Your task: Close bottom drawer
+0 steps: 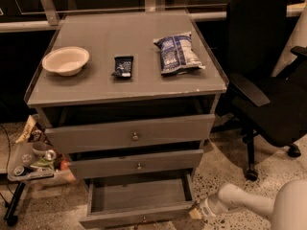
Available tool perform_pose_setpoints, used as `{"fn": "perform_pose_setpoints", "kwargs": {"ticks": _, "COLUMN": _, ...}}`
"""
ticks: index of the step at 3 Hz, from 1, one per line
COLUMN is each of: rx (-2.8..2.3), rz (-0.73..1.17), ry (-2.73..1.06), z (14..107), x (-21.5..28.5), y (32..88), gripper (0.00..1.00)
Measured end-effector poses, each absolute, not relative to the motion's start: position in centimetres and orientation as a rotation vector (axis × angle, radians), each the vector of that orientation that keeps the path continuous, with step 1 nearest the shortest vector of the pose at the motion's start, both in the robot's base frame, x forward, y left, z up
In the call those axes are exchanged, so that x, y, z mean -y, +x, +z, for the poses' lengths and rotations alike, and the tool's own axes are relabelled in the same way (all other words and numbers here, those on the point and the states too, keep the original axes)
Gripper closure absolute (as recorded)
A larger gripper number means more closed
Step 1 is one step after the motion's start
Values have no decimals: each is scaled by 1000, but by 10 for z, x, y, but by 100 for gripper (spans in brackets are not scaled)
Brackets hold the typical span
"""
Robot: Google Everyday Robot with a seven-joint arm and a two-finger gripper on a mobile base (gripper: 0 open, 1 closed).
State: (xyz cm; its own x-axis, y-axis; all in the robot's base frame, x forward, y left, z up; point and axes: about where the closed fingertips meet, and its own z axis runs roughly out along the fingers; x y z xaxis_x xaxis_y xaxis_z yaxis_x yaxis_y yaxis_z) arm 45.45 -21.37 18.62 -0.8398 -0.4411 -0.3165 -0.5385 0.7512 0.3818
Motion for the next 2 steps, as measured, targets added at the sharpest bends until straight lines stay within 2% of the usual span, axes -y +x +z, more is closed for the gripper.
{"fn": "perform_pose_setpoints", "kwargs": {"ticks": 2, "rx": -2718, "rz": 722, "ry": -706, "z": 184, "x": 214, "y": 465, "gripper": 100}}
